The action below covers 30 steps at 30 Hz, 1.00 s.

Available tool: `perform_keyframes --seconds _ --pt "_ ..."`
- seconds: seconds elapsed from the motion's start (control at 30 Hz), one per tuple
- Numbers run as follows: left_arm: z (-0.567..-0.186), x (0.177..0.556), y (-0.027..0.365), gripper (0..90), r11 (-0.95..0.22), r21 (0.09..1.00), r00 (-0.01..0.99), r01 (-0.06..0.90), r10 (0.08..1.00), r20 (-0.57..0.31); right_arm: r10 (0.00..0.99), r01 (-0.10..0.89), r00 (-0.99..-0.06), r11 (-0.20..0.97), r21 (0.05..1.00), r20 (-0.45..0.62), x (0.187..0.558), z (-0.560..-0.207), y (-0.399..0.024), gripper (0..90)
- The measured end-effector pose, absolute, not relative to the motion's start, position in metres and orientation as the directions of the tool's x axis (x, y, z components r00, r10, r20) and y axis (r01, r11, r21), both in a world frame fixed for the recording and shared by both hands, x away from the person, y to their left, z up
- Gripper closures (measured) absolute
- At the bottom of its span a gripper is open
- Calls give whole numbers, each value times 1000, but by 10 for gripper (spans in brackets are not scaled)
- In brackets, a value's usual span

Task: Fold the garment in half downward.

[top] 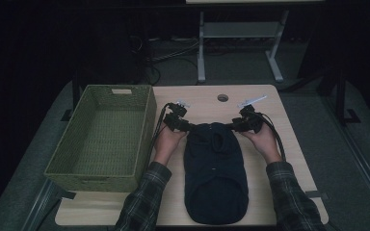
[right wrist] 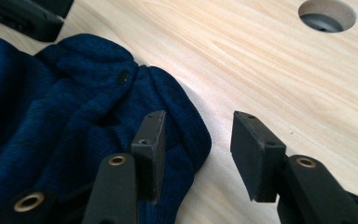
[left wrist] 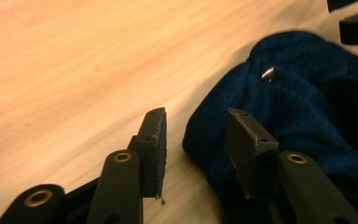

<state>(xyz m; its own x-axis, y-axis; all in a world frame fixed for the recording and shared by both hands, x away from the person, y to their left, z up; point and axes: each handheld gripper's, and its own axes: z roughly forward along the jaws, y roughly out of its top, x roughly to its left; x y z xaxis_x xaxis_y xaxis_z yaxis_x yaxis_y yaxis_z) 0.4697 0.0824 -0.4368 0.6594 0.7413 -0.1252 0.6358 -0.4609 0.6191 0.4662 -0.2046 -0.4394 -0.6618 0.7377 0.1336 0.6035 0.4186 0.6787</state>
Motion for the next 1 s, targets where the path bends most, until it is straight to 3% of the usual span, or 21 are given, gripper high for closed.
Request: perform_keyframes --seconds 0.23,0.47,0.8,1.0 --pt "-452 473 78 565 -484 580 657 655 744 -122 749 618 -647 404 674 144 473 -449 -201 555" --pt "-456 474 79 576 -485 583 669 652 730 -141 732 630 -669 465 621 130 474 -462 -193 580" --pt "-457 473 80 803 -501 584 698 639 696 -167 720 638 -675 461 617 159 473 -464 -191 797" --pt "-454 471 78 826 -511 572 688 641 713 -135 725 629 -677 483 609 125 472 -462 -187 818"
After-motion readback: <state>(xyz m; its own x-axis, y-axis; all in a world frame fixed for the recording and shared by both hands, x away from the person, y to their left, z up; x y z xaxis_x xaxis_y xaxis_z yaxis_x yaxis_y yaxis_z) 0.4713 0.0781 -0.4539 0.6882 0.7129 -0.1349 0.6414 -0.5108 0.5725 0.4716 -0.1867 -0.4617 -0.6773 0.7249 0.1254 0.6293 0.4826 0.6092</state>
